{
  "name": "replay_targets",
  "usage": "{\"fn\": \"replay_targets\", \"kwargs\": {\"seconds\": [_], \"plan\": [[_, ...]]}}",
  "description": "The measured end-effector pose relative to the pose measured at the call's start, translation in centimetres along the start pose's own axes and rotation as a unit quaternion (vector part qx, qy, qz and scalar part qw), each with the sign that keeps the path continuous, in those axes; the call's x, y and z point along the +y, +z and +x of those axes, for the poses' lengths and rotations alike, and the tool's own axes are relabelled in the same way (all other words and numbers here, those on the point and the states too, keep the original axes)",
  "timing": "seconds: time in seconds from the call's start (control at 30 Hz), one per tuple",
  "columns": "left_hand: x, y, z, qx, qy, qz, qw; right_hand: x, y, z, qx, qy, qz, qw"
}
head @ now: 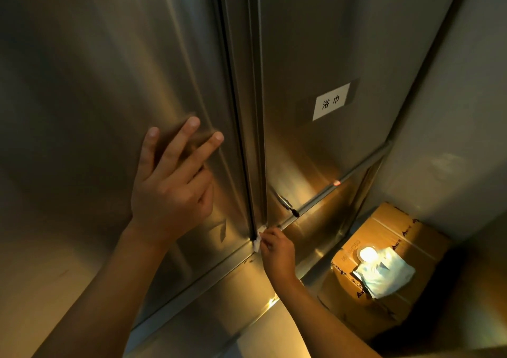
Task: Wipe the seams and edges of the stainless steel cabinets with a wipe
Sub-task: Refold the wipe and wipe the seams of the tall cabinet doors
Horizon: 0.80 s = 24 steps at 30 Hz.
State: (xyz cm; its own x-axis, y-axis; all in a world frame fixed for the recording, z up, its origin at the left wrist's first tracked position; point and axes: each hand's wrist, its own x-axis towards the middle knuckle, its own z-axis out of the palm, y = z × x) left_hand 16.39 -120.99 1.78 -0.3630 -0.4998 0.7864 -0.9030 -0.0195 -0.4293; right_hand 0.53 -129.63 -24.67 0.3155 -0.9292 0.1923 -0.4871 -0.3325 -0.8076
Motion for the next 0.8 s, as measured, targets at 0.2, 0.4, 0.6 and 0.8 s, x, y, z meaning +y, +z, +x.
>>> {"fn": "replay_targets", "kwargs": {"seconds": [0.2,0.4,0.6,0.8], "plan": [[-0.2,0.1,-0.1,-0.003,-0.007,0.0,1.0,-0.9,-0.7,0.4,0.026,-0.013,0.032,0.999],[-0.1,0.2,-0.2,-0.006,-0.004,0.001,1.0,-8.4,-5.7,2.9,0.136,-0.115,0.08,0.981],[-0.1,0.0,-0.1,-0.008,-0.004,-0.001,1.0,-16.2,-10.7,6.3,0.227,-0.229,0.197,0.926],[-0.1,0.1,-0.1,-0.008,-0.003,-0.002,1.0,-10.2,-6.3,4.1,0.202,-0.164,0.155,0.953]]}}
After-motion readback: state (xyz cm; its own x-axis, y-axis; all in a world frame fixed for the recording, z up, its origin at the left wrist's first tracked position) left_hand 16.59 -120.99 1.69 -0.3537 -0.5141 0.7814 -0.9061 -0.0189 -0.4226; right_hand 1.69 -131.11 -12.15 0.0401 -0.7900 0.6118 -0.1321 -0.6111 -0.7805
